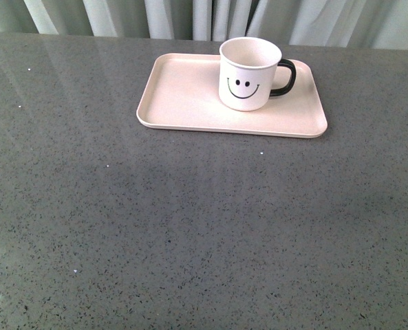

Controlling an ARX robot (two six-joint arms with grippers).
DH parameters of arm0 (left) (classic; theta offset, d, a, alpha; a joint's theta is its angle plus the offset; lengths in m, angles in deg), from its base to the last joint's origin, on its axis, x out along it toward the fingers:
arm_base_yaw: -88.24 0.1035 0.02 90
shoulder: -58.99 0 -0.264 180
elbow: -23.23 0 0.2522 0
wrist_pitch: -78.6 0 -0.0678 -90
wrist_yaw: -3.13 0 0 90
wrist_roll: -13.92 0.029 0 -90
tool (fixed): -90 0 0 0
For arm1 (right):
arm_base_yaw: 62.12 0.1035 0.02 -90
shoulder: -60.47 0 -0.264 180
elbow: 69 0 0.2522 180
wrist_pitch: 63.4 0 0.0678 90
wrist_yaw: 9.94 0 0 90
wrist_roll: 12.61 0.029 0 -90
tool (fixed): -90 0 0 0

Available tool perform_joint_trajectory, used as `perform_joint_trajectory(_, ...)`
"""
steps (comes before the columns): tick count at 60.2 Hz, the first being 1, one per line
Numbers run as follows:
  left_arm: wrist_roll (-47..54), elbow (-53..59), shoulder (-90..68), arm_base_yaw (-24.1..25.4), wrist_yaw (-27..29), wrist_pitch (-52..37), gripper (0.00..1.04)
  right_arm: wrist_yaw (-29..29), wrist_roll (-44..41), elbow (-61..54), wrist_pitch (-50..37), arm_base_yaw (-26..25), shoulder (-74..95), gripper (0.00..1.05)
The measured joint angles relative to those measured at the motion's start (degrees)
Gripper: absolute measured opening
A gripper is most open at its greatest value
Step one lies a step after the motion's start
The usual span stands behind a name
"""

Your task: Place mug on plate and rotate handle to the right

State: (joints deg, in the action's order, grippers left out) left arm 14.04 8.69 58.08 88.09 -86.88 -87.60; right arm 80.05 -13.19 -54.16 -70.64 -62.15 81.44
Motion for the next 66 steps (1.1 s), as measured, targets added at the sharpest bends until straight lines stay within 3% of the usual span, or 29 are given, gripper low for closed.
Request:
perform_joint_trajectory(29,0.0,0.0,0.0,0.0,0.0,0.0,0.96,0.0,0.0,0.0,10.8,0.0,-10.8,0.02)
perform_joint_trajectory(35,0.0,0.0,0.0,0.0,0.0,0.0,0.95,0.0,0.0,0.0,20.4,0.0,-19.2,0.02)
perform_joint_trajectory(58,0.0,0.0,0.0,0.0,0.0,0.0,0.96,0.0,0.0,0.0,20.9,0.0,-20.6,0.02)
perform_joint_trajectory(66,0.0,0.0,0.0,0.0,0.0,0.0,0.96,0.0,0.0,0.0,20.9,0.0,-20.7,0.2)
